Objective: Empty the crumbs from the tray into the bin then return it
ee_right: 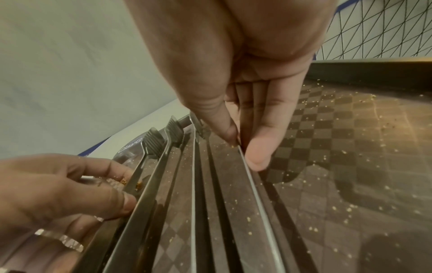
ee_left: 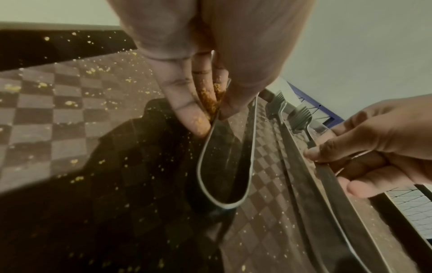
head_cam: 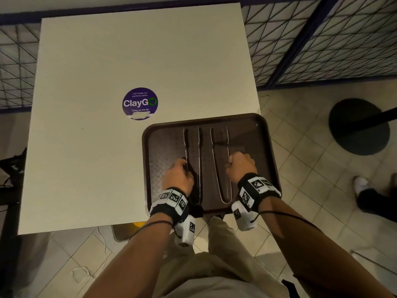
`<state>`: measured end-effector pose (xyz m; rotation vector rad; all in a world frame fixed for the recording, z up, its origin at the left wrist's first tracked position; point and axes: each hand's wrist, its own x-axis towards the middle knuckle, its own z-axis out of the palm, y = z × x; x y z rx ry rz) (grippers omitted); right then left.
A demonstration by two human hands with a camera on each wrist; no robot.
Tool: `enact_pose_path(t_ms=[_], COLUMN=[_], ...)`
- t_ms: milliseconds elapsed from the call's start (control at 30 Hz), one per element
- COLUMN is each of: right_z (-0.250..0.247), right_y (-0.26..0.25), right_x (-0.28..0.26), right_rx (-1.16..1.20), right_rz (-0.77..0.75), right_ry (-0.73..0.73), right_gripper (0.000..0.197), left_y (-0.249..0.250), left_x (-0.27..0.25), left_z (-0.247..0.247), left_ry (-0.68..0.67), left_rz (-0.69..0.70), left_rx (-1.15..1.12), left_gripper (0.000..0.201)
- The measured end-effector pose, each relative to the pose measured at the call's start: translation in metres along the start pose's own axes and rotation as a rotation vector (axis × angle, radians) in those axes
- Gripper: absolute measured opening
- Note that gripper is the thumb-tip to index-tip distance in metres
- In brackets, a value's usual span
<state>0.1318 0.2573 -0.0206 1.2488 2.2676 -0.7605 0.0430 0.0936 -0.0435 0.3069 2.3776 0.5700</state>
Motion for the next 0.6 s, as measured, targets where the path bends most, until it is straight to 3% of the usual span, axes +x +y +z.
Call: enact_pose_path(t_ms=[433, 600], right_z=[0.002, -0.001], right_y=[0.002, 0.011], right_x=[0.006, 0.006], right_rx=[0.009, 0.056], right_rz=[-0.003, -0.042], right_ry=[0.015, -0.039], right_gripper=[0.024, 0.029], left_y=[0.000, -0.006], left_x=[-0.004, -0.013], left_z=[0.002, -0.005], left_ry=[0.014, 0.022], left_rz=[-0.026, -0.007], left_rx=[-0.002, -0.138], left_gripper=[0.040, 0.042])
